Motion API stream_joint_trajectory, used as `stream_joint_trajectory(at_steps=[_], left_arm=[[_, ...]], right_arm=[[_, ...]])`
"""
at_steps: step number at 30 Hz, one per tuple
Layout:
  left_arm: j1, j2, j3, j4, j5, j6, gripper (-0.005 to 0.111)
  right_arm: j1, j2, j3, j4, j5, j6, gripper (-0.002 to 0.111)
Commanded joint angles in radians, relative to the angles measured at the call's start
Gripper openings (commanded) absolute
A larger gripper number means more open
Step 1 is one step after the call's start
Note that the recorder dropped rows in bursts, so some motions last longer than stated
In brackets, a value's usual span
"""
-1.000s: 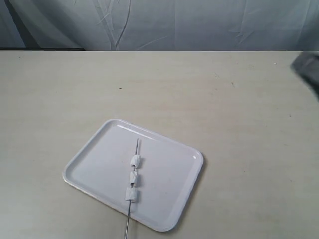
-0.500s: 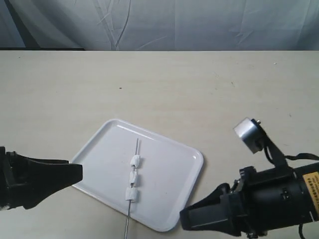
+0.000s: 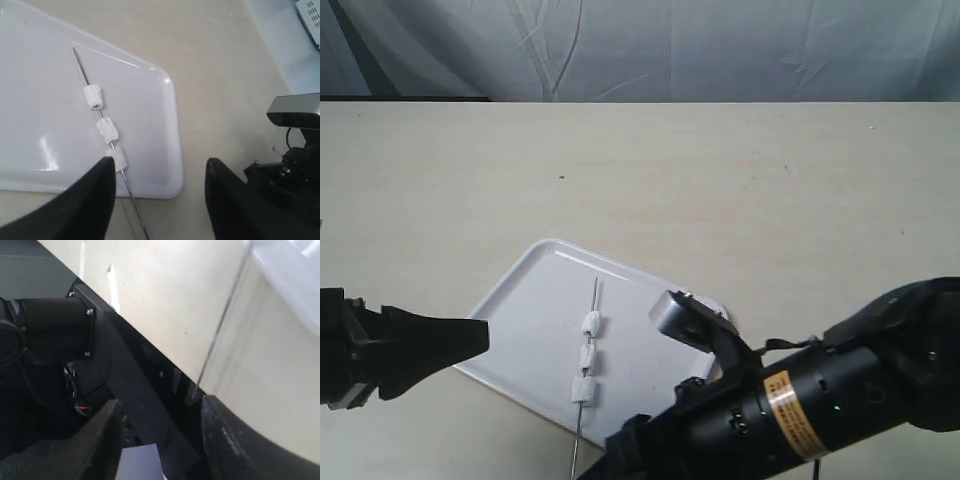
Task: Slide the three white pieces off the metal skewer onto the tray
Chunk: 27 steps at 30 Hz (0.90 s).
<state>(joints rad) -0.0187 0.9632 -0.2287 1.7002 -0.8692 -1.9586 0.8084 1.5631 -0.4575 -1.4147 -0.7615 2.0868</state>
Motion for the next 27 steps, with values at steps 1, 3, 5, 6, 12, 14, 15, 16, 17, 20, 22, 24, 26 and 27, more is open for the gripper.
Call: stream_joint_trajectory(at_steps=[1, 3, 5, 6, 12, 14, 15, 16, 17, 20, 22, 24, 26, 27], left_arm=[[-0.006, 0.003, -0.001, -0.027, 0.016, 0.007, 0.052], [-0.006, 0.003, -0.001, -0.026, 0.022, 0.007, 0.052], [-0.006, 0.003, -0.001, -0.014, 0.035, 0.007, 0.052], [-0.006, 0.003, -0.001, -0.005, 0.046, 0.007, 0.052], [-0.006, 0.003, -0.001, -0.002, 0.071, 0.011, 0.052], [-0.006, 0.003, -0.001, -0.002, 0.080, 0.013, 0.052], [-0.006, 0.003, -0.001, -0.002, 0.082, 0.013, 0.052], [-0.006, 0.003, -0.001, -0.002, 0.082, 0.013, 0.052], [-0.006, 0.003, -0.001, -0.002, 0.082, 0.015, 0.052], [-0.006, 0.003, -0.001, -0.002, 0.080, 0.014, 0.052], [-0.006, 0.003, -0.001, -0.002, 0.080, 0.014, 0.052], [-0.006, 0.003, -0.001, -0.002, 0.076, 0.014, 0.052], [-0.006, 0.003, -0.001, -0.002, 0.068, 0.015, 0.052], [-0.006, 0.003, -0.001, -0.002, 0.068, 0.015, 0.052]], right_arm=[[0.093, 0.054, -0.083, 0.031, 0.055, 0.026, 0.048], [0.126, 0.079, -0.095, 0.078, 0.082, 0.026, 0.048], [0.151, 0.094, -0.097, 0.115, 0.113, 0.026, 0.048], [0.160, 0.098, -0.097, 0.120, 0.125, 0.026, 0.048], [0.198, 0.103, -0.097, 0.156, 0.194, 0.026, 0.047], [0.213, 0.114, -0.097, 0.184, 0.214, 0.026, 0.047], [0.218, 0.120, -0.097, 0.195, 0.214, 0.026, 0.047], [0.220, 0.127, -0.097, 0.197, 0.214, 0.026, 0.047], [0.222, 0.139, -0.097, 0.201, 0.216, 0.026, 0.047], [0.229, 0.159, -0.097, 0.245, 0.230, 0.026, 0.047], [0.229, 0.168, -0.097, 0.263, 0.236, 0.026, 0.047], [0.229, 0.175, -0.097, 0.265, 0.234, 0.026, 0.047], [0.229, 0.175, -0.097, 0.265, 0.242, 0.026, 0.047], [0.229, 0.175, -0.097, 0.267, 0.252, 0.026, 0.047]])
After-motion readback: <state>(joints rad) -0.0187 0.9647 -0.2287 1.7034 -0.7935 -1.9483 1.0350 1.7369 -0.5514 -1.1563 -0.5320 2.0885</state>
